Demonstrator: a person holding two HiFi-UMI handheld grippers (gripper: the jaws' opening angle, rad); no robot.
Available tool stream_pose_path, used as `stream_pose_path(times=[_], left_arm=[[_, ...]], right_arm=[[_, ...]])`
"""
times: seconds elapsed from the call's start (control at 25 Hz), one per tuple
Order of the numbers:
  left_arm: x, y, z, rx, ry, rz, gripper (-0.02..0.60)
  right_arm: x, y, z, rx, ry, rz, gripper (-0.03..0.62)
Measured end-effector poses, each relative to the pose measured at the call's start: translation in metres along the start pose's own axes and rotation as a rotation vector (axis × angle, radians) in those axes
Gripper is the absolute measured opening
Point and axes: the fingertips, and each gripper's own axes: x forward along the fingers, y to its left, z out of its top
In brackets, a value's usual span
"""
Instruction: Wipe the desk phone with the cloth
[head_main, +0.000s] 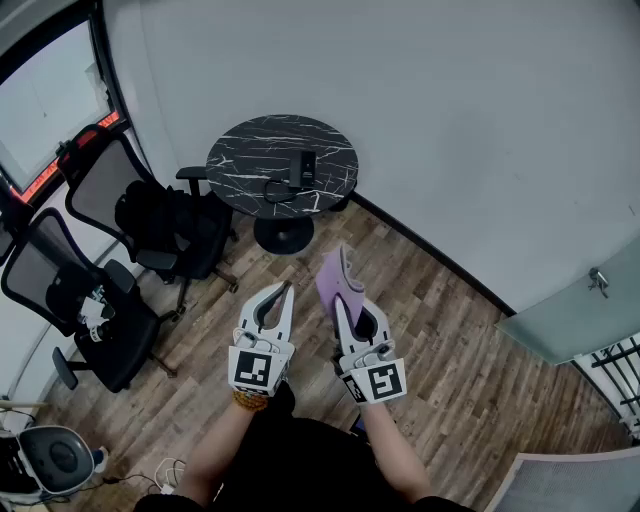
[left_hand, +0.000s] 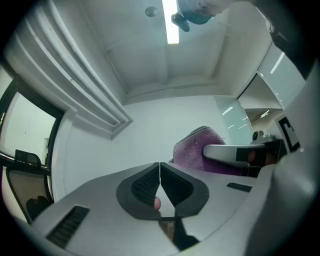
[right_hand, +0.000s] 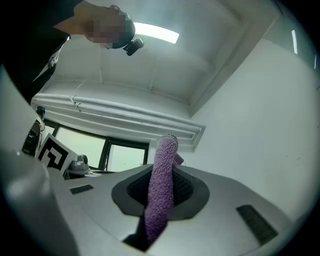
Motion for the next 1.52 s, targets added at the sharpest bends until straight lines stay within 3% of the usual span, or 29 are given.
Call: stream_pose_path(times=[0.4, 0.64, 0.92, 1.24, 1.52], left_arm=[[0.121, 0.077, -0.013, -0.004, -0.002, -0.044, 0.017], [0.17, 0.118, -0.04, -0.009, -0.017, -0.059, 0.017], [0.208, 0.132, -0.048, -0.011, 0.035, -0.107, 0.017], [0.251, 0.152, -0.073, -0.008, 0.084, -0.072, 0.017], [0.33, 0.187, -0.102, -0.003, 0.139, -0.004, 0.017]], right_arm=[[0.123, -0.069, -0.037, -0.012, -0.041, -0.038, 0.058], [0.172, -0.095, -0.058, -0.044, -0.07, -0.049, 0.058], [0.203, -0.138, -0.057, -0.043, -0.063, -0.101, 0.057], [0.263, -0.198, -0.1, -0.058, 0.031, -0.025, 0.058], [0.351, -0.279, -0.161, -0.073, 0.123, 0.046, 0.058]])
